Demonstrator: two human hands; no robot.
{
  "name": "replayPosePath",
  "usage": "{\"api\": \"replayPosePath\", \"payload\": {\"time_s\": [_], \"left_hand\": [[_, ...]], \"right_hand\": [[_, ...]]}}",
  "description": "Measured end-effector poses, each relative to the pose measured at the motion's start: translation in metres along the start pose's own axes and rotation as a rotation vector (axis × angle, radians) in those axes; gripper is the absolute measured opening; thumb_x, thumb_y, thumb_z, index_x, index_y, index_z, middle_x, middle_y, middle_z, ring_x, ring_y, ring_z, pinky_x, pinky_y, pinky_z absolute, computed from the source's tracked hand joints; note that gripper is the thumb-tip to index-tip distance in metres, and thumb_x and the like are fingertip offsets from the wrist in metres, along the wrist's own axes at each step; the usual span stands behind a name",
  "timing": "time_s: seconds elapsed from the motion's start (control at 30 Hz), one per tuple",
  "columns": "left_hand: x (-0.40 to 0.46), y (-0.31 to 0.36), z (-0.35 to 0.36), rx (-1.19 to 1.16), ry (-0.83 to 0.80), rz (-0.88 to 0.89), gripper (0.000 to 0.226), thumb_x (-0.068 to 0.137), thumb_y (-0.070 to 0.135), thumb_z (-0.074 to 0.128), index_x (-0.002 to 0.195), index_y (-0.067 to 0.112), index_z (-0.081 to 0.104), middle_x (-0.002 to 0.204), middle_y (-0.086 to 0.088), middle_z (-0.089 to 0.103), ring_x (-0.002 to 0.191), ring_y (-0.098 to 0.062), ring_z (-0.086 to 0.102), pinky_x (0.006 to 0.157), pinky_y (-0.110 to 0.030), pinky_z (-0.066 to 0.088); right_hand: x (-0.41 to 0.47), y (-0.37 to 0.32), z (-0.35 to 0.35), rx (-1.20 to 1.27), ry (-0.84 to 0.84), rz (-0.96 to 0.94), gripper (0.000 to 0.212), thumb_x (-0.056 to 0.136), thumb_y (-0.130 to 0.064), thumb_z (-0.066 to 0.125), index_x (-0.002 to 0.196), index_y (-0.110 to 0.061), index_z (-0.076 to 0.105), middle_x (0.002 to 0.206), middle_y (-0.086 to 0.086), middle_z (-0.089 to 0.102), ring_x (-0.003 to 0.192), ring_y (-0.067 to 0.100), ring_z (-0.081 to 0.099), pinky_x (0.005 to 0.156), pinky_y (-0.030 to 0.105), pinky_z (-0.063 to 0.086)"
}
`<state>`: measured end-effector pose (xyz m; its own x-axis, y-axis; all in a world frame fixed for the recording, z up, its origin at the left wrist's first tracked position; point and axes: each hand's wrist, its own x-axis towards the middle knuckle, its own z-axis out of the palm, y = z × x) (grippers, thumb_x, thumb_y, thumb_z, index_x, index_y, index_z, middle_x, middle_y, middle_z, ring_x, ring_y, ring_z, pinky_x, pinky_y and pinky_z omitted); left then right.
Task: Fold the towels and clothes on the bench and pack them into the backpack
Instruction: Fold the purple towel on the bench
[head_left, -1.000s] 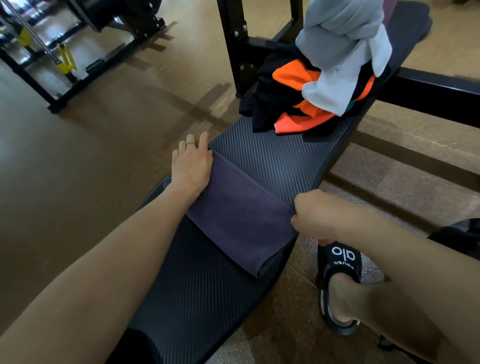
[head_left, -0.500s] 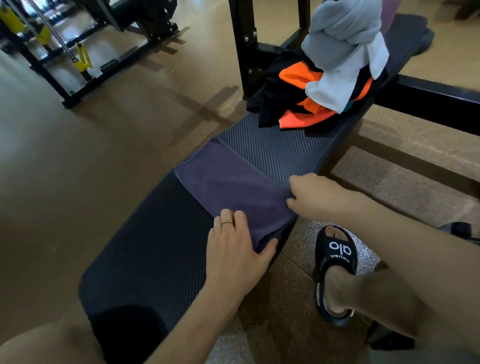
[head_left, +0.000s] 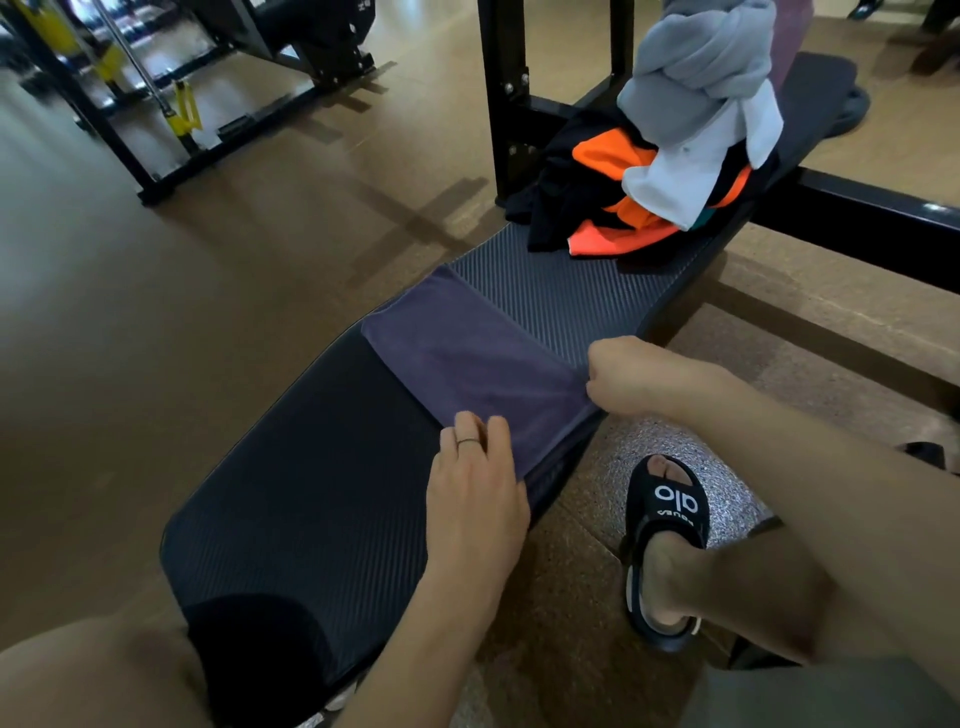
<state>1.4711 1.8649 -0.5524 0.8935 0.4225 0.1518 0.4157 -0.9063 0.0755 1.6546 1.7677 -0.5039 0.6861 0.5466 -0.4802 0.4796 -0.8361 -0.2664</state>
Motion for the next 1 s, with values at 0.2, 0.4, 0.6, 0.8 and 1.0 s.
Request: {"api": "replayPosePath", "payload": {"time_s": [0.2,0.4,0.6,0.8,1.0], "left_hand": [[-0.008,-0.009,0.003,0.096,0.017,0.18,0.021,0.085,0.025,0.069,0.102,0.018,0.06,0.103,-0.005,0.061,0.09,-0.025,0.059,0.074,-0.036,0.051],[-0.019,-0.014,0.003,0.111,0.013,0.289,0.031,0.094,0.036,0.061,0.118,0.016,0.061,0.115,-0.009,0.064,0.101,-0.025,0.061,0.087,-0.039,0.053],[-0.015,-0.016,0.0,0.137,0.009,0.345,0.028,0.098,0.032,0.06,0.119,0.013,0.06,0.116,-0.01,0.067,0.103,-0.026,0.064,0.095,-0.04,0.051],[-0.009,-0.022,-0.008,0.14,-0.045,0.447,0.032,0.099,0.036,0.057,0.123,0.014,0.061,0.126,-0.011,0.066,0.116,-0.026,0.064,0.107,-0.043,0.048],[0.004,-0.028,-0.016,0.202,-0.122,0.579,0.023,0.101,0.023,0.054,0.12,0.011,0.057,0.116,-0.01,0.065,0.102,-0.026,0.065,0.093,-0.04,0.054]], "right_hand": [[0.002,0.0,0.005,0.045,0.018,0.009,0.02,0.099,-0.013,0.048,0.08,-0.015,0.043,0.086,0.006,0.053,0.069,0.02,0.052,0.049,0.029,0.034],[-0.01,-0.001,0.015,-0.086,0.187,-0.053,0.022,0.097,-0.012,0.053,0.1,-0.014,0.032,0.107,0.013,0.051,0.092,0.034,0.057,0.065,0.035,0.036],[-0.041,-0.015,0.032,-0.335,0.219,-0.688,0.056,0.081,-0.021,0.062,0.133,-0.032,0.044,0.13,-0.003,0.046,0.124,0.021,0.043,0.105,0.04,0.039],[-0.031,-0.006,0.046,-0.418,0.239,-0.68,0.072,0.076,-0.02,0.074,0.137,-0.033,0.037,0.134,-0.004,0.039,0.125,0.02,0.041,0.106,0.038,0.038],[-0.023,0.001,0.048,-0.436,0.303,-0.645,0.08,0.073,-0.014,0.076,0.139,-0.031,0.034,0.134,-0.001,0.036,0.124,0.022,0.039,0.102,0.036,0.04]]}}
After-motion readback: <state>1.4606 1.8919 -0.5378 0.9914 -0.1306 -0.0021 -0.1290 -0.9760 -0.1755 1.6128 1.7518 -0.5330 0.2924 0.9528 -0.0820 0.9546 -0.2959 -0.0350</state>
